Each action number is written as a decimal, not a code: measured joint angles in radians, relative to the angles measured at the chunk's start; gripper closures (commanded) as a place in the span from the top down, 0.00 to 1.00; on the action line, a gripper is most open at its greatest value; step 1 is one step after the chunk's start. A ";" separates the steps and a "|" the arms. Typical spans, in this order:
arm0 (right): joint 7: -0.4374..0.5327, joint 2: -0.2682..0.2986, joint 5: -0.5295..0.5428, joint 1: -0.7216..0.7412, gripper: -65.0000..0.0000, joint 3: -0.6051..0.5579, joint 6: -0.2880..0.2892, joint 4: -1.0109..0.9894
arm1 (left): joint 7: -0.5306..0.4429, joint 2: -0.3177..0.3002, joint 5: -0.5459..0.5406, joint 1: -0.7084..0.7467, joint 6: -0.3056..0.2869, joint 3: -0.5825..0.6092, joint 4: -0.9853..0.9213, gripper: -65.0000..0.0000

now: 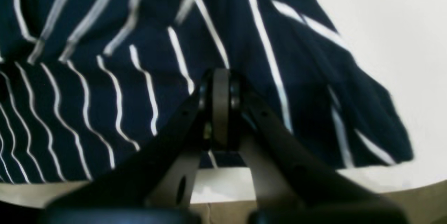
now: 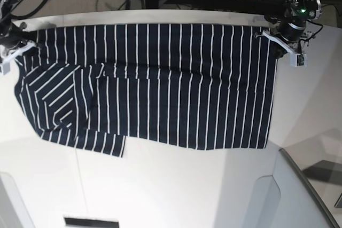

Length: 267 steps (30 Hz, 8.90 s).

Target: Layout the t-shirt on the table in an organized manner, then fold the t-shirt properly

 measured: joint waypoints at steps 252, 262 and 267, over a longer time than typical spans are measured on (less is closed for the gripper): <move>0.245 0.193 -0.242 0.716 0.00 -0.611 -0.279 -0.864 | 0.188 -0.021 0.155 -0.252 0.053 -0.051 -0.056 0.00; 0.242 0.190 -0.247 0.693 0.00 -0.614 -0.279 -0.828 | 0.223 -0.054 0.155 -0.550 0.056 -0.050 -0.417 0.54; 0.242 0.190 -0.247 0.693 0.00 -0.614 -0.279 -0.828 | 0.162 -0.057 0.153 -0.574 0.063 -0.006 -0.475 0.72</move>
